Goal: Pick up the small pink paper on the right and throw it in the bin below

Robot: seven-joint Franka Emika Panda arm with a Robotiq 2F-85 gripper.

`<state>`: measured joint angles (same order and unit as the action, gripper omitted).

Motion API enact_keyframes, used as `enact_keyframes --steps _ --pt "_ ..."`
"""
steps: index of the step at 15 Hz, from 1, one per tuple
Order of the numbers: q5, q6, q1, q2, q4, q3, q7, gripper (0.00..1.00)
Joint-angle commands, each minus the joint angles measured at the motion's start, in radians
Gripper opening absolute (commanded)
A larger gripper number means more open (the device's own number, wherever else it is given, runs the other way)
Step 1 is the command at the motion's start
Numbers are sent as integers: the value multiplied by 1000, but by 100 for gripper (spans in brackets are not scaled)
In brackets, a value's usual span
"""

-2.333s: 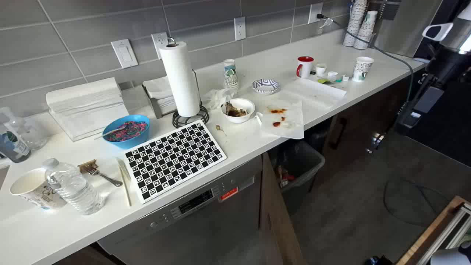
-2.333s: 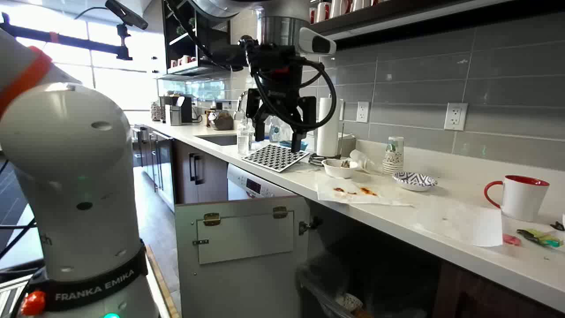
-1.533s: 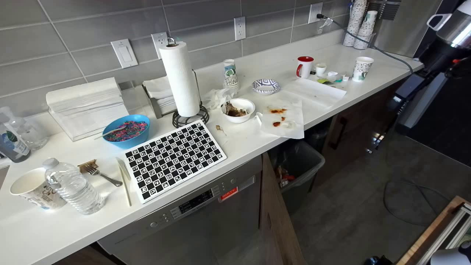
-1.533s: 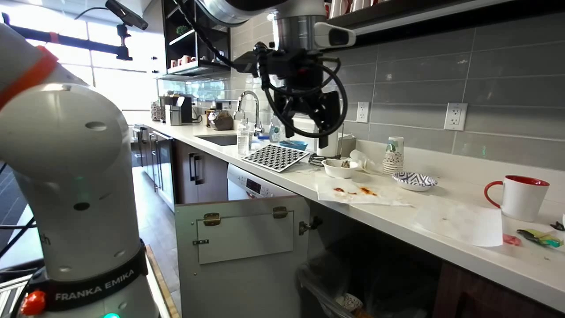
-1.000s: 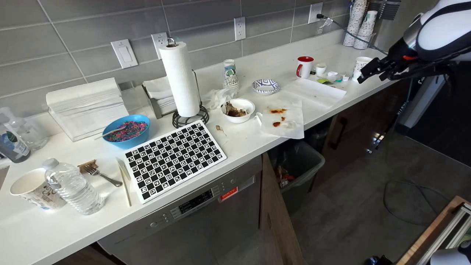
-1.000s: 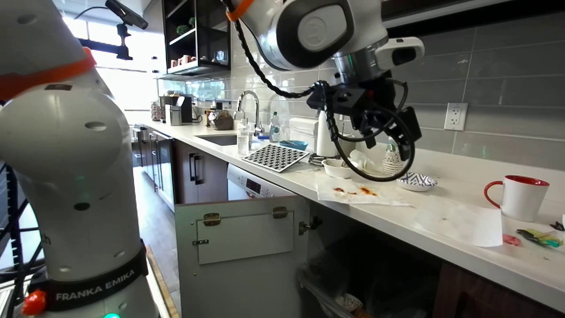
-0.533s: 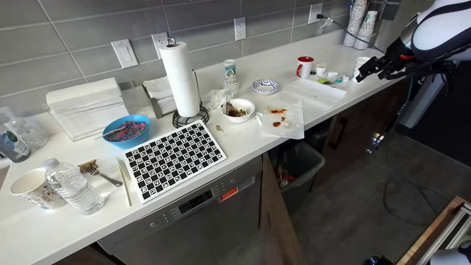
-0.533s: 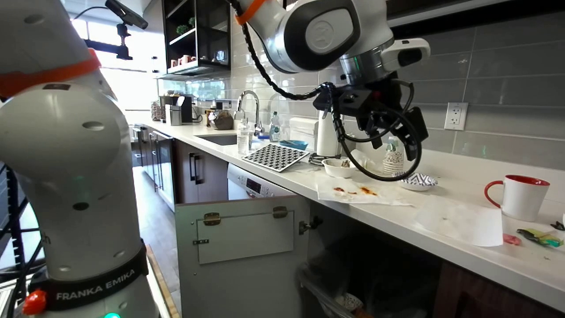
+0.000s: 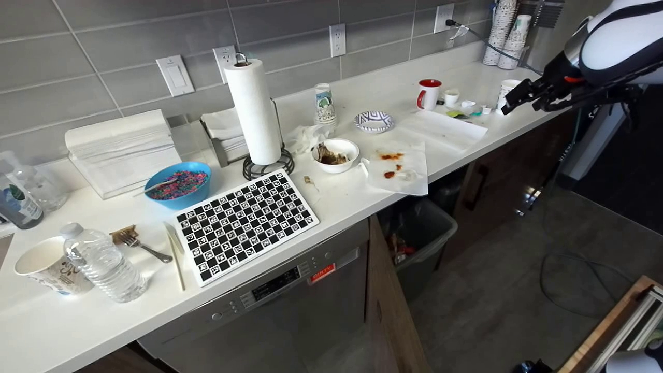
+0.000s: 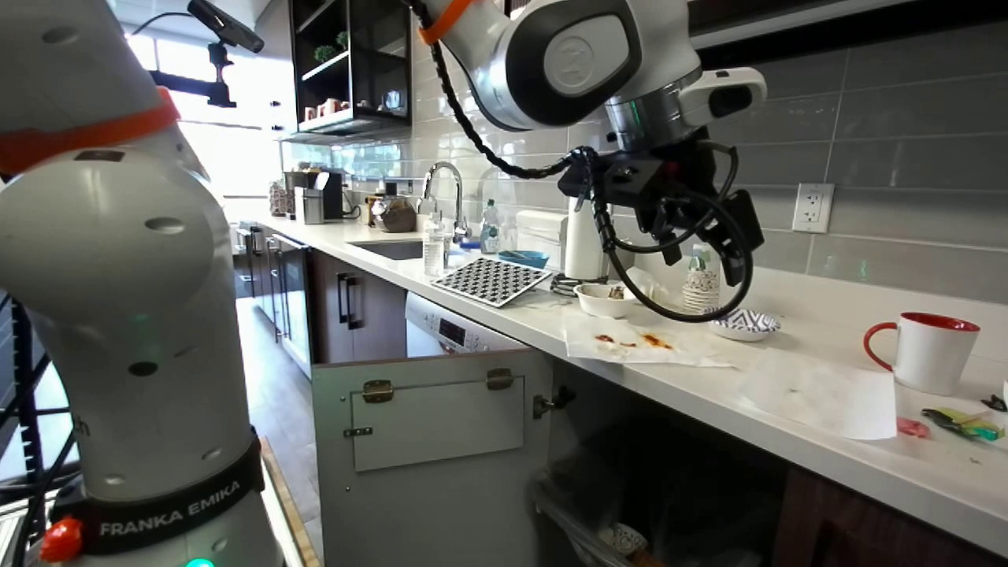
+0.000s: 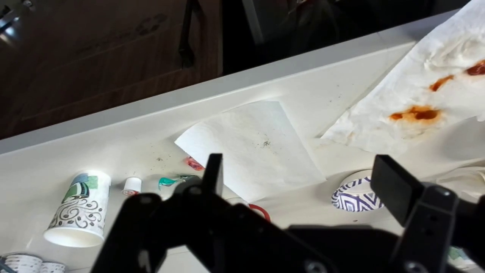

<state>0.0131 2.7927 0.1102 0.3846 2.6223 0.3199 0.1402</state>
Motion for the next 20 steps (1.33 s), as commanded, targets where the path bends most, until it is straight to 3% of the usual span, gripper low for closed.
enact_keyframes --steps 1,6,11,13,16,17,20 --pt "-29 -8 5 -49 -51 20 76 100" --pt "-90 -36 -52 -163 -174 95 284 100" --pt "-357 -135 -230 -309 -319 260 671 100" --pt "-460 -209 -239 -381 -390 277 814 100" --pt "-549 -301 -214 -497 -498 275 934 100" --pt "-483 -240 -97 -390 -403 138 854 100" --pt "-486 -244 -27 -414 -423 64 857 100"
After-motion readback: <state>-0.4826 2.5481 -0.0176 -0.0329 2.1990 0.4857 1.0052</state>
